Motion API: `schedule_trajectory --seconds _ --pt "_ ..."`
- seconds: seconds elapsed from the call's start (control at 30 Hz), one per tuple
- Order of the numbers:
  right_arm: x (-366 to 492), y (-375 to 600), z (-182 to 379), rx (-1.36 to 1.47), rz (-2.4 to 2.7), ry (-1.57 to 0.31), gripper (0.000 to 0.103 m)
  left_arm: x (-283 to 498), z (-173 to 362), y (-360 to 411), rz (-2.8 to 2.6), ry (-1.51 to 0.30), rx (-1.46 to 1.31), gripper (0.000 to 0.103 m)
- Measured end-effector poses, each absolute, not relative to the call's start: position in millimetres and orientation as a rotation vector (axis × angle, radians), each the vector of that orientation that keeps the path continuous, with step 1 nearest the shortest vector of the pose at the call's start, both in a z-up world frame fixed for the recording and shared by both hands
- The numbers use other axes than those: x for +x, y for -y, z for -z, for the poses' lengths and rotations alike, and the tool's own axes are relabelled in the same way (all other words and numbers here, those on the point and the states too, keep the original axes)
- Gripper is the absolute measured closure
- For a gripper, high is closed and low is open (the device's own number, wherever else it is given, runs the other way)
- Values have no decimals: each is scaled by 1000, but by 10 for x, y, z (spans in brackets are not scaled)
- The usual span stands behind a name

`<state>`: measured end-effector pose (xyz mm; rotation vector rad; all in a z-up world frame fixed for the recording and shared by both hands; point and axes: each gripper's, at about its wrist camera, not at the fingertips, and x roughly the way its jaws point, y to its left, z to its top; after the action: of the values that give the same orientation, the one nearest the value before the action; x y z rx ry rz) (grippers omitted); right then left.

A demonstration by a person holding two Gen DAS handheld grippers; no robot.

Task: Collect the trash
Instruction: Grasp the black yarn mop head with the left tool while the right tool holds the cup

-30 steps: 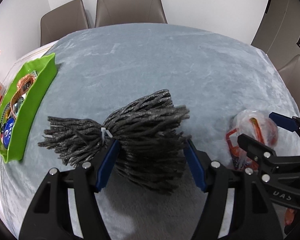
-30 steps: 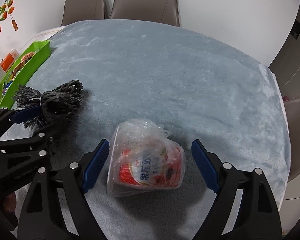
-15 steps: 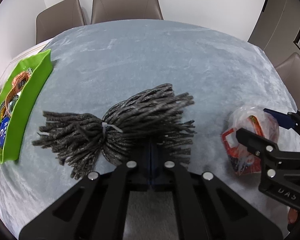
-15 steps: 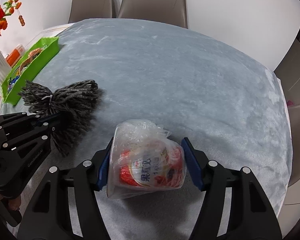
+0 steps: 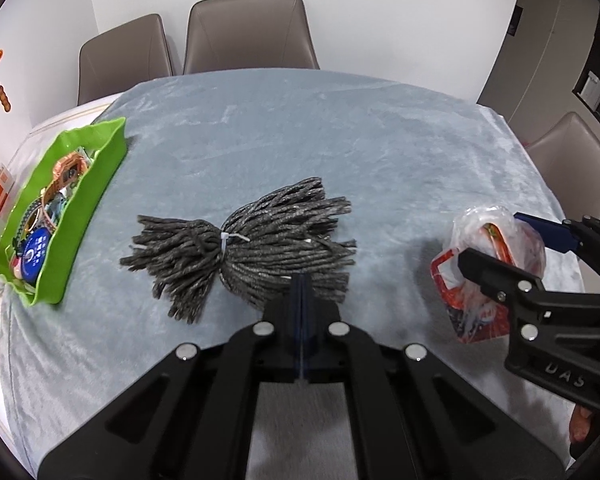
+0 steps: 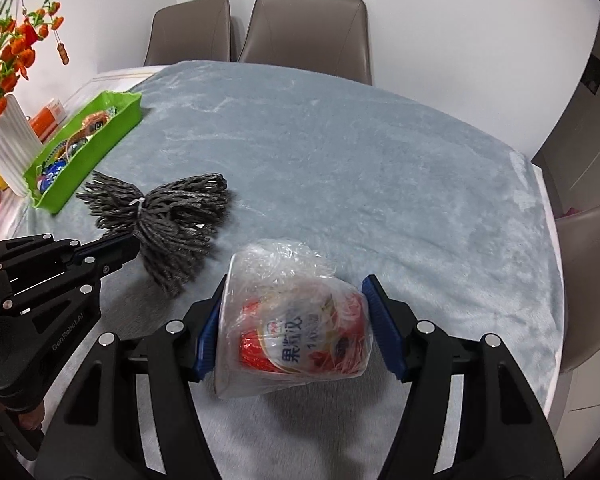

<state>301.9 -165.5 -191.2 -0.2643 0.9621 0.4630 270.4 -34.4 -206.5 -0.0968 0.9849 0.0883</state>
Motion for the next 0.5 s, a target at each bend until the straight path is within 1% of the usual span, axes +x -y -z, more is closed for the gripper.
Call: schedule_trajectory --seconds 0.17,0.2,0.23,0.47,0.5 --pt "2855 1746 1823 -249 -447 -952 41 2583 1974 378 -94 -971 -68 102" --pt "2840 1762 1820 -247 -444 -952 41 2582 1966 373 -99 -968 -66 102" --pt "2829 1775 1822 -246 -440 -953 41 2585 1961 360 -108 -964 -67 98" --pt "2847 1814 1834 -234 -421 -960 41 2757 1969 283 -130 -951 -47 97" --pt "2852 1816 1841 -233 -419 -961 41 2793 1978 265 -132 -949 -47 95"
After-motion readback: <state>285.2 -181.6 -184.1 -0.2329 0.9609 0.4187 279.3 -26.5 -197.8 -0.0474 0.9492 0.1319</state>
